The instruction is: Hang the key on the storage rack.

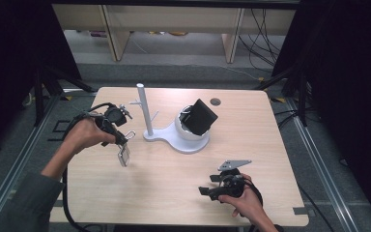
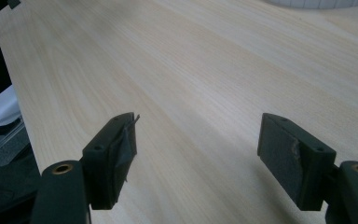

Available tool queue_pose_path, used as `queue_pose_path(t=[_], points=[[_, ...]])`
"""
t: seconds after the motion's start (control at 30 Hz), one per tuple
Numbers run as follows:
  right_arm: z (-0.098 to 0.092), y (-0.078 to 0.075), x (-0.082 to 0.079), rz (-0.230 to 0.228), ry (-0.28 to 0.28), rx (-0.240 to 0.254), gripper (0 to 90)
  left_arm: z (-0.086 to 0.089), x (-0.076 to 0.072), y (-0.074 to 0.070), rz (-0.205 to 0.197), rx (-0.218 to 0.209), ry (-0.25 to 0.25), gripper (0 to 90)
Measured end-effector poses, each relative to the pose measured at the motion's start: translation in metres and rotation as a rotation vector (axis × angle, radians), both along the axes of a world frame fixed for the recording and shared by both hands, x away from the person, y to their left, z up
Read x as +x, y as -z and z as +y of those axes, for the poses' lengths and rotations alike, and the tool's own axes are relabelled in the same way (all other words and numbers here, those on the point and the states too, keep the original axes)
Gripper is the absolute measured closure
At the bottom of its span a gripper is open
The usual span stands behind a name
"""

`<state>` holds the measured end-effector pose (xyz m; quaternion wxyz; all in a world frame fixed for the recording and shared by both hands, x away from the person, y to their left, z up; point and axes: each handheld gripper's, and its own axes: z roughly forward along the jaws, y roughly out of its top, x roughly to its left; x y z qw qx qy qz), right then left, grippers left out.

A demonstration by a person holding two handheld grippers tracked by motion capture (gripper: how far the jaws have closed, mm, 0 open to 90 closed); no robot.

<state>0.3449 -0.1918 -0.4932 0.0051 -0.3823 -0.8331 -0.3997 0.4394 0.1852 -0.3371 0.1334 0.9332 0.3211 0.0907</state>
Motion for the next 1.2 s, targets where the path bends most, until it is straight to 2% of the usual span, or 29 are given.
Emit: queue_pose_path(t=[0.1, 0.2, 0.3, 0.33, 0.37, 0.43, 0.47, 0.5, 0.53, 0.63, 0.7, 0.73, 0.77, 0.8, 0.83, 0.9, 1.03, 1.13, 1.17, 1.2], points=[[0.0, 0.0, 0.0, 0.008, 0.001, 0.005, 29.2, 0.003, 0.003, -0.007, 0.0, -0.005, -0.005, 75.3], [0.0, 0.002, 0.002, -0.013, -0.017, 0.001, 29.2, 0.005, 0.007, -0.015, -0.009, -0.002, -0.017, 75.3], [0.0, 0.001, 0.002, -0.014, -0.017, 0.003, 29.2, 0.007, 0.01, -0.021, -0.005, -0.004, -0.031, 75.3], [0.0, 0.001, 0.002, -0.012, -0.024, 0.0, 29.2, 0.007, 0.011, -0.024, -0.007, -0.003, -0.034, 75.3], [0.001, 0.001, 0.001, 0.014, -0.013, 0.017, 29.2, 0.008, 0.012, -0.026, -0.014, -0.004, -0.042, 75.3], [0.0, 0.001, 0.002, 0.019, -0.021, 0.015, 29.2, 0.008, 0.015, -0.029, -0.011, -0.008, -0.053, 75.3], [0.0, 0.002, 0.003, -0.003, -0.029, 0.011, 29.2, 0.008, 0.017, -0.031, -0.01, -0.011, -0.056, 75.3], [0.002, 0.0, -0.001, 0.04, 0.001, 0.022, 29.2, 0.008, 0.019, -0.033, -0.011, -0.01, -0.059, 75.3], [0.001, 0.001, 0.001, 0.012, -0.013, 0.015, 29.2, 0.009, 0.022, -0.038, -0.024, -0.018, -0.074, 75.3], [0.001, 0.001, 0.0, 0.026, -0.007, 0.013, 29.2, 0.011, 0.026, -0.043, -0.037, -0.022, -0.086, 75.3], [0.001, 0.001, 0.0, 0.019, -0.013, 0.011, 29.2, 0.012, 0.029, -0.047, -0.043, -0.012, -0.091, 75.3], [0.001, 0.001, 0.0, 0.01, -0.004, 0.008, 29.2, 0.012, 0.03, -0.049, -0.048, -0.023, -0.107, 75.3], [0.001, 0.001, 0.0, 0.013, 0.001, 0.0, 29.1, 0.013, 0.033, -0.051, -0.065, -0.022, -0.092, 75.3], [0.001, 0.001, 0.001, 0.012, -0.013, 0.013, 29.2, 0.013, 0.035, -0.052, -0.067, -0.02, -0.092, 75.3], [0.002, 0.0, -0.001, 0.024, 0.008, 0.01, 29.2, 0.012, 0.036, -0.054, -0.07, -0.021, -0.096, 75.3], [0.001, 0.0, 0.0, 0.003, -0.003, 0.001, 29.2, 0.011, 0.038, -0.055, -0.077, -0.021, -0.107, 75.3], [0.001, 0.0, 0.0, 0.018, 0.004, 0.004, 29.2, 0.008, 0.043, -0.057, -0.081, -0.015, -0.103, 75.3], [0.001, 0.001, 0.0, 0.005, 0.0, 0.001, 29.1, 0.006, 0.046, -0.058, -0.088, -0.038, -0.12, 75.3], [0.002, 0.001, 0.0, 0.016, 0.003, 0.006, 29.1, 0.006, 0.048, -0.058, -0.087, -0.037, -0.125, 75.3], [0.001, 0.001, 0.0, 0.006, 0.001, 0.003, 29.2, 0.006, 0.049, -0.058, -0.091, -0.03, -0.118, 75.3]])
